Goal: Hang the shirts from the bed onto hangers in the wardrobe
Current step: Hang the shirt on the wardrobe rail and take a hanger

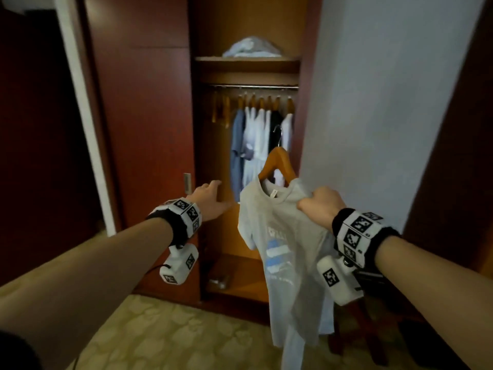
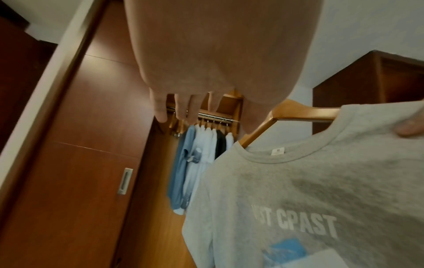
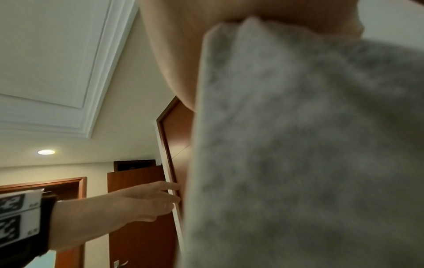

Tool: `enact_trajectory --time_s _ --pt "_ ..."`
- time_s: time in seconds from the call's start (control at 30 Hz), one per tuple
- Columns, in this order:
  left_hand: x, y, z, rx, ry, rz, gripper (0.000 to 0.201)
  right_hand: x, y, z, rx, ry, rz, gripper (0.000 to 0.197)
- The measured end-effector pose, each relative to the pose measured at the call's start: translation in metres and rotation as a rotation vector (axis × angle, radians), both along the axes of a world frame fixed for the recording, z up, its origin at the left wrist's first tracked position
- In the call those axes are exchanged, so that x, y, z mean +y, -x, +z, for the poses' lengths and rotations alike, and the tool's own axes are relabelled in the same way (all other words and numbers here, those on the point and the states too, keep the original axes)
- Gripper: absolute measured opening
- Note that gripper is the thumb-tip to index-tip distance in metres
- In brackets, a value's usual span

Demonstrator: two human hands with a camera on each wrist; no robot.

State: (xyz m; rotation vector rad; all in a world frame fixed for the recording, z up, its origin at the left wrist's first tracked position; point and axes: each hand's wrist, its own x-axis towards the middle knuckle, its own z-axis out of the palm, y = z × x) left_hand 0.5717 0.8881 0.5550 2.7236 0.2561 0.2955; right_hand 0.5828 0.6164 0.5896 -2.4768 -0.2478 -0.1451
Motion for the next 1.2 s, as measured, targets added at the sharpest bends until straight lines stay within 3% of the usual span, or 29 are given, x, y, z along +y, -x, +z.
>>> enact_trajectory --time_s 0.1,0.2,0.37,0.6,0.8,1.07,1.2 --pt "0.038 -0.018 -0.012 0.024 0.0 0.06 0.076 0.051 -0.044 -0.002 -0.008 -0.013 0.016 0.033" --pt "0.073 -0.043 -0.019 0.045 -0.004 0.123 0.075 0.096 -0.091 -0.005 -0.005 -0.022 0.042 0.029" --pt "0.124 -0.119 -0.013 0.042 -0.043 0.197 0.076 0.164 -0.185 -0.01 -0.006 -0.06 0.09 0.027" --pt "0.166 -0.255 0.036 -0.007 -0.101 0.178 0.073 0.228 -0.323 0.025 -0.019 -0.088 0.101 0.049" --pt "0.19 -0.356 0.044 0.022 -0.132 0.131 0.073 0.271 -0.421 0.042 -0.02 -0.078 0.106 0.036" --pt "0.239 -0.486 0.033 0.044 -0.167 0.031 0.073 0.323 -0.534 0.038 -0.014 -0.059 0.021 0.031" --pt "0.271 -0.544 0.046 0.012 -0.22 -0.043 0.073 0.346 -0.578 0.049 -0.053 -0.037 -0.048 0.036"
